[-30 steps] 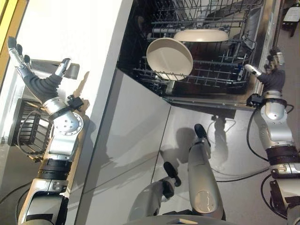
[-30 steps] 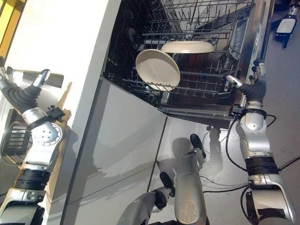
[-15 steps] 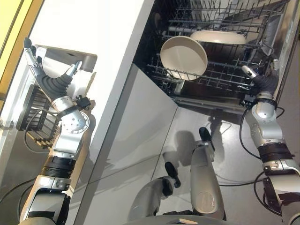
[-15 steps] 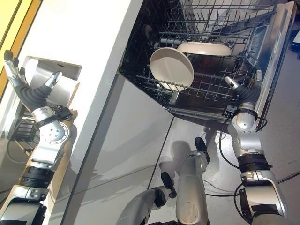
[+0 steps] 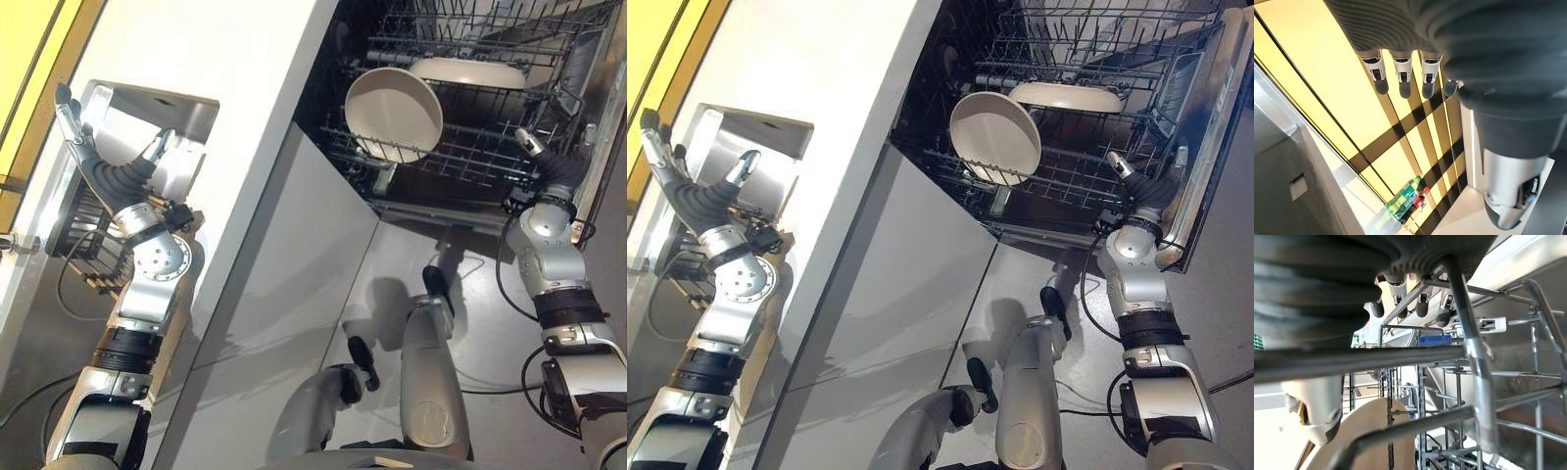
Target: Pick up plates and place into dishwasher.
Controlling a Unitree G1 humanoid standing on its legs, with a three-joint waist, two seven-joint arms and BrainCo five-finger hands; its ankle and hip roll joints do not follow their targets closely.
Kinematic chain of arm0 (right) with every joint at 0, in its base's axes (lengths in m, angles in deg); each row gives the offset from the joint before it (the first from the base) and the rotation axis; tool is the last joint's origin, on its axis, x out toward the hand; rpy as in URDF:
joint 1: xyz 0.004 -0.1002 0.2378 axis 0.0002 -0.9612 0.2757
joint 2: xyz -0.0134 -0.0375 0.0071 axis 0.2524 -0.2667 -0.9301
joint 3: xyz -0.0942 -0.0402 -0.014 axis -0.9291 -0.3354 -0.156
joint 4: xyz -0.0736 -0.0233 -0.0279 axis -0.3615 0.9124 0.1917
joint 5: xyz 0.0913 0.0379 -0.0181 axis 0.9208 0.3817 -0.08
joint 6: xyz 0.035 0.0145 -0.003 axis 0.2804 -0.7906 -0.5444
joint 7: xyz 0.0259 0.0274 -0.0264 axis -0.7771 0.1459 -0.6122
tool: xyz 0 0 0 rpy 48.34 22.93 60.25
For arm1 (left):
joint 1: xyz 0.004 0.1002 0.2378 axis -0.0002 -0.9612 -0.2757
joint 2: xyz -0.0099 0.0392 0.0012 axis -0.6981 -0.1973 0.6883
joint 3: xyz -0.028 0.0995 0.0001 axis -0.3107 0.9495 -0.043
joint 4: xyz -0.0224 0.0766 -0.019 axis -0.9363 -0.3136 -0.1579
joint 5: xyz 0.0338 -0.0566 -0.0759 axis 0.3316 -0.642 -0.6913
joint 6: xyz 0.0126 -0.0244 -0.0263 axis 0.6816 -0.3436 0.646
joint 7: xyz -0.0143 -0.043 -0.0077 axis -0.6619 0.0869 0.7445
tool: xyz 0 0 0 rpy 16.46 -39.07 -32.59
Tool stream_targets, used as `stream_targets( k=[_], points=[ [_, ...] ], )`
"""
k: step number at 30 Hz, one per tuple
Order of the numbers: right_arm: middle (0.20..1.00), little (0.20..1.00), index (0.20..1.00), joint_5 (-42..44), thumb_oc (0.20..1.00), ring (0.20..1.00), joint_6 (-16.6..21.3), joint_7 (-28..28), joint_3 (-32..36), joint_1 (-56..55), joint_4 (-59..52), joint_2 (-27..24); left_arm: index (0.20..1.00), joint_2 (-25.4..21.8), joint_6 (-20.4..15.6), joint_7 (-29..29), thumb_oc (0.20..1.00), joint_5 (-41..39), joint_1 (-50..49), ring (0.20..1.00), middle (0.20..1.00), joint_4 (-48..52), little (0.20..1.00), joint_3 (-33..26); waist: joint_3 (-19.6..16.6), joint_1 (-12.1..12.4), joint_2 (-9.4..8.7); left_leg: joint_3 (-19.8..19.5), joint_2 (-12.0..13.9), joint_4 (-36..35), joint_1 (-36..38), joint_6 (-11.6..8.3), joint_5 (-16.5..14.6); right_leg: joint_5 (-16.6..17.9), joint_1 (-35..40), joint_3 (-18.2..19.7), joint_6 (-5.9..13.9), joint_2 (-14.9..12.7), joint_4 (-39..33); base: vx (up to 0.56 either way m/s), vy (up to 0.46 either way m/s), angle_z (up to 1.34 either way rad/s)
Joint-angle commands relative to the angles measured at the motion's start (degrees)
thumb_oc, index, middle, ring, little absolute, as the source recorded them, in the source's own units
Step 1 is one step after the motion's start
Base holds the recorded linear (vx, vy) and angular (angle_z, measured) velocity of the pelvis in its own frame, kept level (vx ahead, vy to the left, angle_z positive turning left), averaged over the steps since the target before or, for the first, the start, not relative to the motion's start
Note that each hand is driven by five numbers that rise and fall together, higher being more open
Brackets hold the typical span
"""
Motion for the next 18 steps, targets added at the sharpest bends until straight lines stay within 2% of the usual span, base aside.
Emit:
stream_targets(
  k=[1,6,13,18],
  points=[
    [1.0,1.0,1.0,-2.7,1.0,1.0,0.8,-3.7,-7.3,12.6,-3.5,2.6,1.0,2.9,-0.3,1.2,1.0,-0.1,-1.5,1.0,1.0,1.4,1.0,-0.1,4.4,2.9,5.72,-4.4,0.1,11.2,-6.4,-2.1,-4.3,-5.7,4.8,6.1,1.69,-5.5,-0.4,0.02,0.137,0.07],
    [1.0,1.0,1.0,-3.4,1.0,1.0,-0.5,-5.3,-8.8,14.7,-2.3,2.4,1.0,3.2,-0.8,1.0,1.0,-1.3,-2.8,1.0,1.0,1.2,1.0,-0.1,3.9,4.5,5.91,-4.5,-1.0,11.1,-6.7,-2.06,-4.4,-4.9,5.1,5.4,1.59,-6.9,-0.8,0.03,0.133,0.09],
    [1.0,1.0,1.0,-1.2,1.0,1.0,0.4,-6.5,-9.6,15.2,-1.9,2.4,1.0,2.8,-0.3,0.5,1.0,-1.7,-4.2,1.0,1.0,1.8,1.0,-0.8,3.6,6.9,5.04,-4.7,-1.7,12.3,-8.5,-1.76,-4.8,-3.9,4.3,3.5,1.26,-8.4,-0.7,0.01,0.068,0.12],
    [1.0,1.0,1.0,-2.0,1.0,1.0,0.7,-7.5,-10.7,17.1,-1.6,3.2,1.0,2.8,-0.9,0.9,1.0,-1.9,-5.8,1.0,1.0,2.2,1.0,-0.9,3.7,8.5,5.06,-5.0,-2.2,12.7,-9.4,-1.53,-4.8,-3.3,3.8,2.7,1.12,-9.2,-0.4,0.02,0.08,0.05]
  ],
)
